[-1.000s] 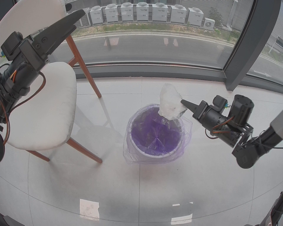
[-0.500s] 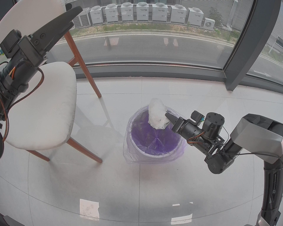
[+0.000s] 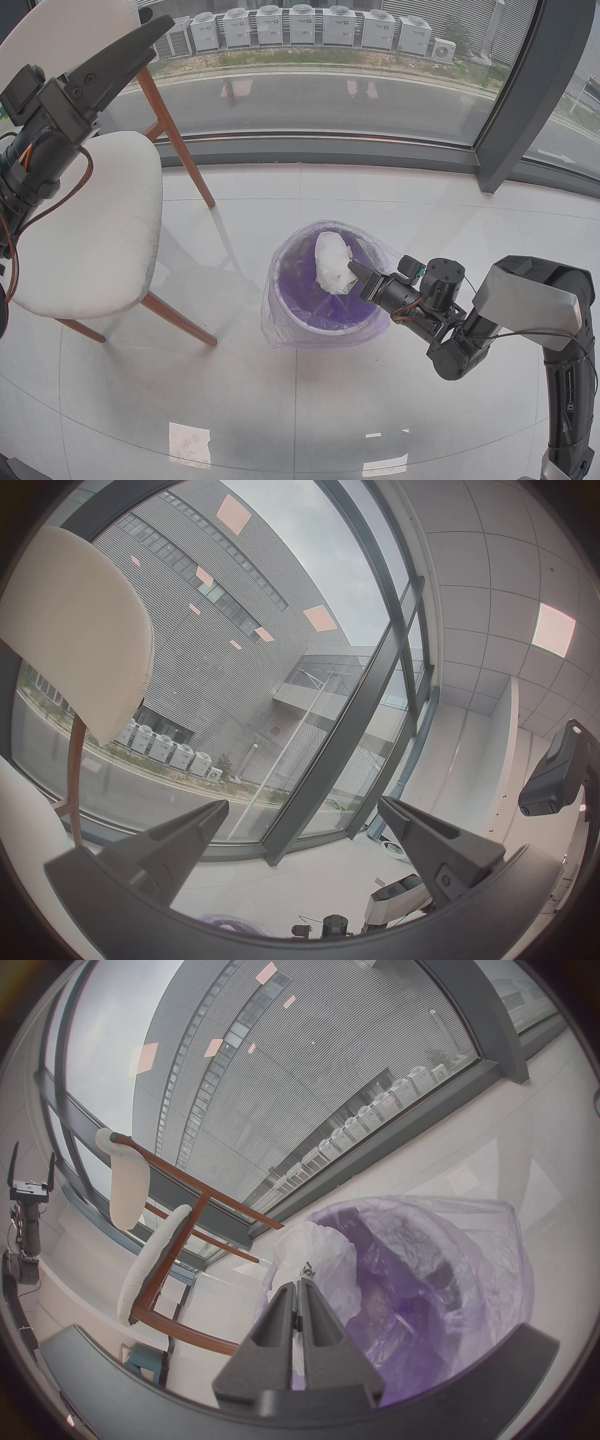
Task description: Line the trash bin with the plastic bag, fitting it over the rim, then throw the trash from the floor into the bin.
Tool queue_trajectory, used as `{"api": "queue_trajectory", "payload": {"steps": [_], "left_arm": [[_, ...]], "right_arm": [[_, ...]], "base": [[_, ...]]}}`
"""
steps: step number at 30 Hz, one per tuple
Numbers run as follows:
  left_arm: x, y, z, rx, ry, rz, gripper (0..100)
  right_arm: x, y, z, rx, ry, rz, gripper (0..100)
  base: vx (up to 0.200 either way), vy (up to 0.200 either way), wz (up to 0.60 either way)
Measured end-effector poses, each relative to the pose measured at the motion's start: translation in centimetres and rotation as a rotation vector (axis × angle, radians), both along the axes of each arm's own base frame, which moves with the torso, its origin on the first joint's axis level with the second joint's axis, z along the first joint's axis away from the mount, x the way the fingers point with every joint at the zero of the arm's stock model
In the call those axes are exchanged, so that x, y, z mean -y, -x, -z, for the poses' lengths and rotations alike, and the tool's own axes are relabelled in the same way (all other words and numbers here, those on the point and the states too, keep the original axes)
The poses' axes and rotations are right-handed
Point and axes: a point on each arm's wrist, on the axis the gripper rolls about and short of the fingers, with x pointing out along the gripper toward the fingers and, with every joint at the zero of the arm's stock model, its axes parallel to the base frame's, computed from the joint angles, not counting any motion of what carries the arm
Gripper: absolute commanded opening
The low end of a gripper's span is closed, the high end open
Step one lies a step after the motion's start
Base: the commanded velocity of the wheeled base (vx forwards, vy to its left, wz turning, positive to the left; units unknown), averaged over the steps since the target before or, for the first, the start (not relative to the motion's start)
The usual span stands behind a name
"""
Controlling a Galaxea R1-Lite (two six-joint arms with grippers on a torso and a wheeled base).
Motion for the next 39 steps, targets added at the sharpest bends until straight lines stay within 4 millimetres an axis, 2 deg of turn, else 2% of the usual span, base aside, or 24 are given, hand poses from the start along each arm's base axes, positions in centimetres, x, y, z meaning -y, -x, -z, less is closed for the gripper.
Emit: {"api": "queue_trajectory", "payload": {"steps": [5, 13, 14, 27, 33, 39], "left_arm": [[-0.1, 0.0, 0.0, 0.0, 0.0, -0.006, 100], [-0.2, -0.1, 0.0, 0.001, 0.0, -0.01, 100], [-0.2, -0.1, 0.0, 0.001, 0.0, -0.012, 100], [-0.3, 0.4, 0.2, -0.006, -0.004, -0.006, 100], [-0.4, 0.6, 0.3, -0.007, -0.004, -0.005, 100], [-0.4, 0.7, 0.3, -0.008, -0.005, -0.004, 100]], "right_arm": [[-0.1, -0.1, 1.0, -0.017, 0.016, 0.0, 0], [0.3, -0.2, 1.4, -0.024, 0.02, 0.008, 0], [0.4, -0.3, 1.4, -0.023, 0.021, 0.01, 100], [0.9, 0.7, 0.3, 0.011, 0.001, 0.011, 100], [1.2, 1.3, -1.5, 0.06, -0.023, 0.011, 100], [1.9, 2.8, -4.9, 0.111, -0.048, 0.01, 100]], "base": [[0.0, 0.0, 0.0], [0.0, 0.0, 0.0], [0.0, 0.0, 0.0], [0.0, 0.0, 0.0], [0.0, 0.0, 0.0], [0.0, 0.0, 0.0]]}}
